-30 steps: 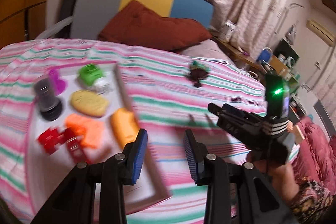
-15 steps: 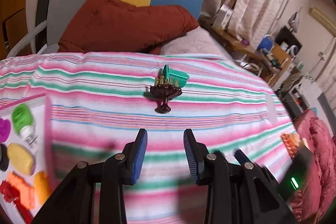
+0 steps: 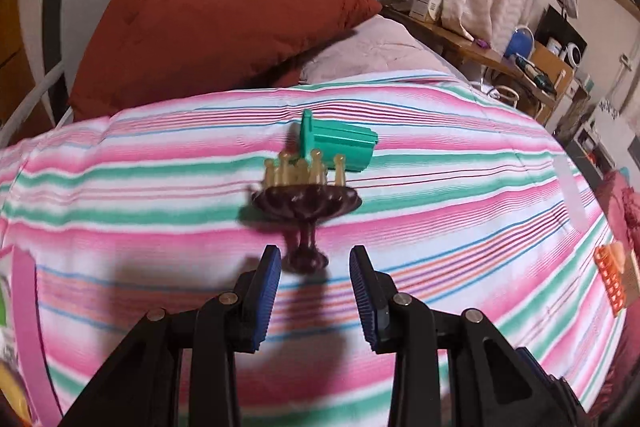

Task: Organize rigid objects
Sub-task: 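Move the left gripper to the dark brown flower-shaped piece, then grasp the dark brown flower-shaped piece with the left gripper and lift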

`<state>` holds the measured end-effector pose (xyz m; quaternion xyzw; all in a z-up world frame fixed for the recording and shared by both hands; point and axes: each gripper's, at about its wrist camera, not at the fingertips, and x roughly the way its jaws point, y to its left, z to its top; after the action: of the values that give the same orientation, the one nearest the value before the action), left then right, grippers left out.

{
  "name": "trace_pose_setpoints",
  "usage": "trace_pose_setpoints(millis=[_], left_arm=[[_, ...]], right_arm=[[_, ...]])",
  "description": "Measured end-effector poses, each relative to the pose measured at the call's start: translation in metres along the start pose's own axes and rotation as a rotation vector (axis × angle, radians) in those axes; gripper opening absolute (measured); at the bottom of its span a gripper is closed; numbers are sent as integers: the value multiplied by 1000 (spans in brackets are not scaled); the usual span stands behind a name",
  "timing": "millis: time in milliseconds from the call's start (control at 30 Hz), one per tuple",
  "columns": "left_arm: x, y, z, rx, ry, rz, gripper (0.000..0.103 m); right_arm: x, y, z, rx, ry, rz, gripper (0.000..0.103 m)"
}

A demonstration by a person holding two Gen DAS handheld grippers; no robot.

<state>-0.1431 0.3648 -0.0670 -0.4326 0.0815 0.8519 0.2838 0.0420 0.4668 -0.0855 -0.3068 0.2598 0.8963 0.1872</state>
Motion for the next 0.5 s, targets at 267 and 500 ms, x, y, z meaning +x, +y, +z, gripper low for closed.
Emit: trace_pose_setpoints(millis=[267, 500], left_arm=[[18, 5, -4, 64, 12, 15, 23], [-32, 12, -6, 95, -68, -3, 23]], right_arm=[[0, -3, -1, 19, -6, 18, 53], [0, -3, -1, 23, -7, 21, 53]])
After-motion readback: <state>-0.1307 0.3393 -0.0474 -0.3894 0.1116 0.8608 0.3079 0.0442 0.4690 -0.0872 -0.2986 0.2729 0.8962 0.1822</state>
